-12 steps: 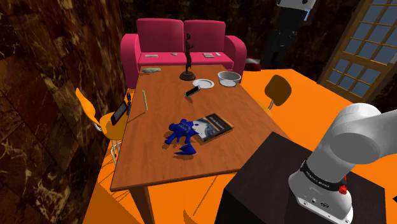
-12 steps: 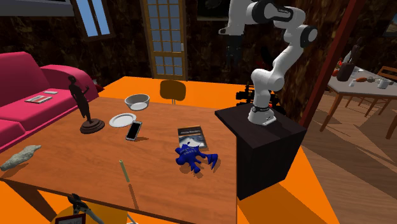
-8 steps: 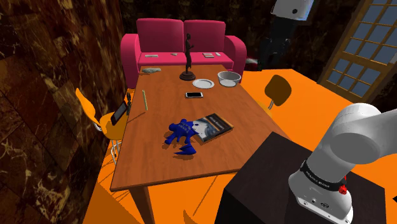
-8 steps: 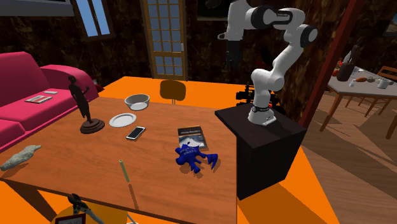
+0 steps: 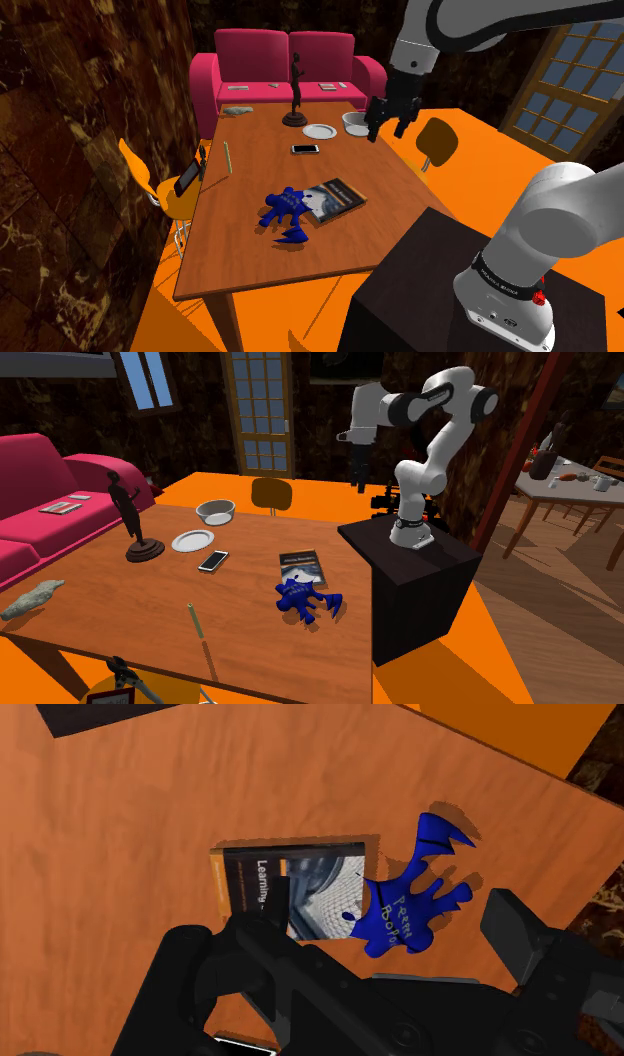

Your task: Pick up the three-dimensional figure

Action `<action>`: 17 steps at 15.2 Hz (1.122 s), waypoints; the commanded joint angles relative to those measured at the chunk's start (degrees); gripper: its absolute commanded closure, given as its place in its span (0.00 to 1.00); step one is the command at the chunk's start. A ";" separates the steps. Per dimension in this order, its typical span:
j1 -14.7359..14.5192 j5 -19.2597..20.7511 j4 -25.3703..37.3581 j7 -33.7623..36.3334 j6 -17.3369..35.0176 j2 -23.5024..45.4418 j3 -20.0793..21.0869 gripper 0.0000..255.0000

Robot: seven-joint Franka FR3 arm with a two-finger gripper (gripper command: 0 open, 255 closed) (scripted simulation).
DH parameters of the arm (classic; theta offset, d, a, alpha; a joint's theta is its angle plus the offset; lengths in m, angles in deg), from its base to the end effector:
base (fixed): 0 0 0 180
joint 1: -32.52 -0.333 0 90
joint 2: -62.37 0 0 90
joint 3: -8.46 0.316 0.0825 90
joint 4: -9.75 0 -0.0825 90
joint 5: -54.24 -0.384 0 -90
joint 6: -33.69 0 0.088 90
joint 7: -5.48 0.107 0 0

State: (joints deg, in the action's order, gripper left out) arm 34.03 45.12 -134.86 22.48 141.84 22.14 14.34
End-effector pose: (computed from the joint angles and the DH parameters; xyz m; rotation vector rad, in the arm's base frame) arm 0.3452 0.0416 0.5099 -3.0129 0.4358 -0.0738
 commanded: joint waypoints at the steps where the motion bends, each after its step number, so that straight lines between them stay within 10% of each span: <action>1: -0.10 -1.21 -1.85 2.76 4.69 2.52 1.91 0.00; 17: 2.28 0.27 1.54 25.35 36.84 36.74 13.41 0.00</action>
State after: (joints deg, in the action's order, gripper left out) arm 36.14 44.55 -133.82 45.97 176.54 56.33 27.27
